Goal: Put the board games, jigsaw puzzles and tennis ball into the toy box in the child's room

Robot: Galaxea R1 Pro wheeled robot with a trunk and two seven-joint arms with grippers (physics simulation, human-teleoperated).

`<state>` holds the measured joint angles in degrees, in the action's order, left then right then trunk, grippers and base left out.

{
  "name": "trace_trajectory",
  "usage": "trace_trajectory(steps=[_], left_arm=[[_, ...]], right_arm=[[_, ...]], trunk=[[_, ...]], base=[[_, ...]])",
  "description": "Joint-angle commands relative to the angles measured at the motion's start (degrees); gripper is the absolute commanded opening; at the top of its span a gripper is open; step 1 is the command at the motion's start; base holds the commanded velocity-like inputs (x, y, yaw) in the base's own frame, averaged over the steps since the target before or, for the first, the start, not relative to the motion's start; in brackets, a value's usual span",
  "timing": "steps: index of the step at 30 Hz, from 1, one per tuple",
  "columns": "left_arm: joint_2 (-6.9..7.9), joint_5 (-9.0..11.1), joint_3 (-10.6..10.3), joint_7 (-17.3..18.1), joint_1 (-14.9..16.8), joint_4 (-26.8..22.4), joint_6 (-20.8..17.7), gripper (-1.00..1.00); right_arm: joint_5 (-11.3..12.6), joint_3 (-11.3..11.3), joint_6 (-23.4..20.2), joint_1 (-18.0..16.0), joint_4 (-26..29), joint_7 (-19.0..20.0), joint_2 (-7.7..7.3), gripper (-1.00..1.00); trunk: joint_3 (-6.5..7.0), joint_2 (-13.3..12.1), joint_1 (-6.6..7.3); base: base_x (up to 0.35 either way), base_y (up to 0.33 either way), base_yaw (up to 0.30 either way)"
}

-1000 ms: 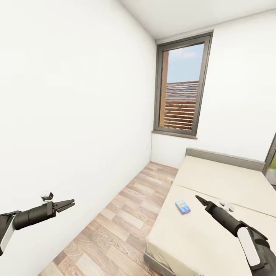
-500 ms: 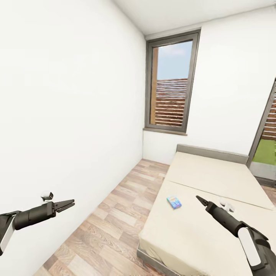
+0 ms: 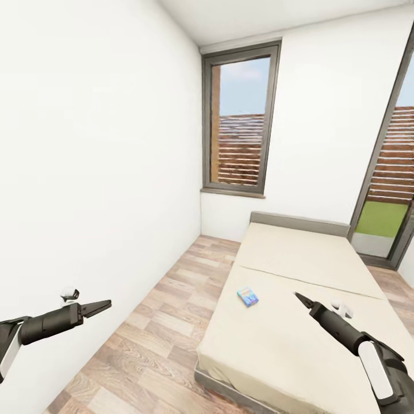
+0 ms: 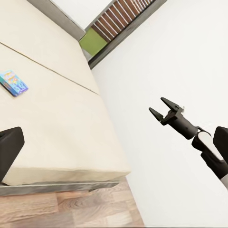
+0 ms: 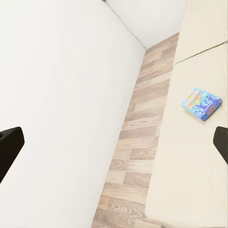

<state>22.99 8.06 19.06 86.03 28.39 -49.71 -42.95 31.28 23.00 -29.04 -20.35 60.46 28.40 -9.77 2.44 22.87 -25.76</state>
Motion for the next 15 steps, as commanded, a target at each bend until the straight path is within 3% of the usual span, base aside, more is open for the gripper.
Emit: trace_trajectory(steps=[1, 15], left_arm=[[0.05, 0.03, 0.01, 0.19, 0.0, 0.02, -0.52, 1.0], [0.24, 0.03, 0.01, 0.2, 0.0, 0.05, -0.38, 1.0]], right_arm=[[0.41, 0.13, -0.49, -0.04, -0.1, 0.07, -0.01, 1.0], [0.45, 1.66, -0.49, -0.04, -0.62, 0.07, 0.06, 1.0]], trunk=[[-0.1, 0.05, -0.02], [-1.12, 0.05, -0.02]], base=[[0.0, 0.0, -0.189], [0.0, 0.0, -0.192]])
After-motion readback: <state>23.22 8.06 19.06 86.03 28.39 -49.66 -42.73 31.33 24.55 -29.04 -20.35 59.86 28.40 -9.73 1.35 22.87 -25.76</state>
